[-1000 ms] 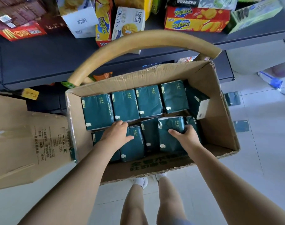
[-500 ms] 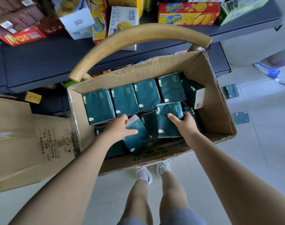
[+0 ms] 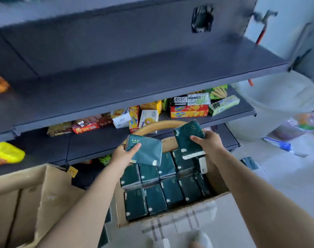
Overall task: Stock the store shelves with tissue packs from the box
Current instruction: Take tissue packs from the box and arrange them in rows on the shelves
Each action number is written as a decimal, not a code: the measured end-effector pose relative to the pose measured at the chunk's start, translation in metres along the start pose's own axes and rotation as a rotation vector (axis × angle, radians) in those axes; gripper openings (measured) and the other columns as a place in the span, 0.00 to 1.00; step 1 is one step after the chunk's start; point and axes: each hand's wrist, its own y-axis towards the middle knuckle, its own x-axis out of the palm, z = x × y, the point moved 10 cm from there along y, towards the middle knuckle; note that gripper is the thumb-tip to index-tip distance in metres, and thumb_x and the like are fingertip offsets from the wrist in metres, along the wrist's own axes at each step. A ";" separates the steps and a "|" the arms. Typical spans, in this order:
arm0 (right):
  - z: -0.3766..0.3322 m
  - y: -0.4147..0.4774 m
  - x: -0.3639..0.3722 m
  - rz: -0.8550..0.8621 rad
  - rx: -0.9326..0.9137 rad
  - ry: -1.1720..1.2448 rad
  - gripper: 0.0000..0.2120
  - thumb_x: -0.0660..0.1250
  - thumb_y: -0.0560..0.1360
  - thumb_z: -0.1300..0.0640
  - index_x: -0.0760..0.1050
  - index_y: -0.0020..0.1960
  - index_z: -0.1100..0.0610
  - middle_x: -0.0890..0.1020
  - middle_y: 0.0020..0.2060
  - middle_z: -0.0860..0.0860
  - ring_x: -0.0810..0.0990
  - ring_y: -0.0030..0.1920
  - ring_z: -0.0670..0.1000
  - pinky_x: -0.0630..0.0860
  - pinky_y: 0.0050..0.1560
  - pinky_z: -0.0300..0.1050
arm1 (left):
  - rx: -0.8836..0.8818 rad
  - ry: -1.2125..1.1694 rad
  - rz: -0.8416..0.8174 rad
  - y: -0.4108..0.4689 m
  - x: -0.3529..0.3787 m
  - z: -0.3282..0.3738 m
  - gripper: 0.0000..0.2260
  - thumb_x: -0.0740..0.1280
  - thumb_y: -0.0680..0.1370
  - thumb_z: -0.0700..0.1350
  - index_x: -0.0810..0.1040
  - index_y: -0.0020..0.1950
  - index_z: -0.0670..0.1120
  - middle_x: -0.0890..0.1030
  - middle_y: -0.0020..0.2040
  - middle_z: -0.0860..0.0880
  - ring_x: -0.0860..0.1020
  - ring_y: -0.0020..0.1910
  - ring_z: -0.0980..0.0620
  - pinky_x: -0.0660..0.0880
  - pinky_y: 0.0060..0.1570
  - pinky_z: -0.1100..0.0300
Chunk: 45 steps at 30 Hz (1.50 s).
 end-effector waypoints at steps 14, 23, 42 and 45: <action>-0.205 -0.053 -0.172 -0.055 -0.480 -0.046 0.16 0.73 0.71 0.52 0.77 0.54 0.60 0.82 0.46 0.53 0.81 0.46 0.54 0.79 0.49 0.50 | 0.478 -0.218 0.275 -0.164 -0.026 0.233 0.08 0.68 0.76 0.53 0.76 0.44 0.49 0.81 0.45 0.50 0.80 0.47 0.48 0.77 0.51 0.50; -0.286 -0.078 -0.252 -0.079 -0.676 -0.008 0.11 0.72 0.72 0.52 0.77 0.47 0.59 0.80 0.39 0.50 0.77 0.38 0.48 0.72 0.35 0.39 | 0.604 -0.266 0.381 -0.227 -0.050 0.315 0.12 0.68 0.75 0.56 0.77 0.48 0.48 0.82 0.49 0.47 0.80 0.50 0.46 0.76 0.56 0.43; -0.461 -0.010 -0.190 -0.044 -0.810 -0.054 0.16 0.75 0.69 0.55 0.74 0.53 0.56 0.80 0.45 0.50 0.80 0.47 0.52 0.78 0.52 0.49 | 0.715 -0.214 0.571 -0.129 -0.161 0.413 0.21 0.64 0.77 0.57 0.76 0.54 0.39 0.79 0.53 0.39 0.75 0.46 0.44 0.68 0.40 0.56; -0.493 0.011 -0.164 0.015 -0.864 -0.210 0.16 0.75 0.70 0.54 0.75 0.54 0.56 0.79 0.45 0.49 0.79 0.46 0.51 0.76 0.46 0.45 | 0.728 -0.265 0.576 -0.099 -0.181 0.430 0.20 0.65 0.77 0.56 0.76 0.54 0.38 0.79 0.52 0.39 0.74 0.45 0.45 0.69 0.43 0.54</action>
